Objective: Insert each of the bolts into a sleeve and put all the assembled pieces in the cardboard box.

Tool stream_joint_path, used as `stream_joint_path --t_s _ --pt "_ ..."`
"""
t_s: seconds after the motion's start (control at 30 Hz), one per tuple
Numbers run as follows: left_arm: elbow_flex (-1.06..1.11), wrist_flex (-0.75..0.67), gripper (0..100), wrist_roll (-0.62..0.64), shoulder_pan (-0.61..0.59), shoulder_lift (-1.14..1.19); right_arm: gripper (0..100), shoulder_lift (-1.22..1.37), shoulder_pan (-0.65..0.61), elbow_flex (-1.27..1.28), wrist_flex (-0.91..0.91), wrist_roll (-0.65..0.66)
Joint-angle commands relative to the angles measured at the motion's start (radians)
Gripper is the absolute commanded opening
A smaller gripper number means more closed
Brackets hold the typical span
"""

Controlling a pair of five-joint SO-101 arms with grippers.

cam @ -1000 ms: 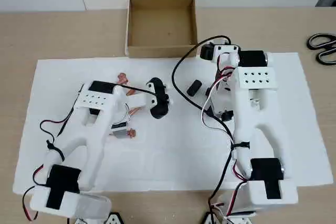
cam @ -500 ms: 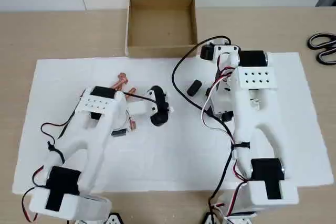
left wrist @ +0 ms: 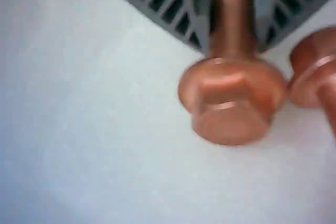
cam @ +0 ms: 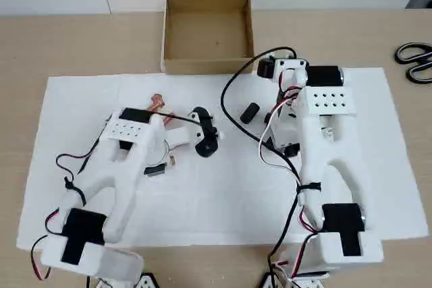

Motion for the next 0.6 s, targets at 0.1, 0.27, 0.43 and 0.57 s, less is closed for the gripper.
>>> stream_joint_path --t_s 0.1,0.27,0.43,0.57 --pt "-0.217 0.203 0 0.144 0.015 -0.014 0.9 -0.053 0.004 0.023 0.005 0.000" --pt "-0.361 0.321 0 0.344 0.014 -0.014 0.9 -0.053 0.002 0.023 0.005 0.000" --pt "-0.469 0.348 0 0.594 0.014 -0.014 0.9 -0.053 -0.001 0.023 0.004 0.000" --pt "-0.550 0.344 0 0.718 0.009 -0.014 0.9 -0.053 -0.001 0.023 0.004 0.000"
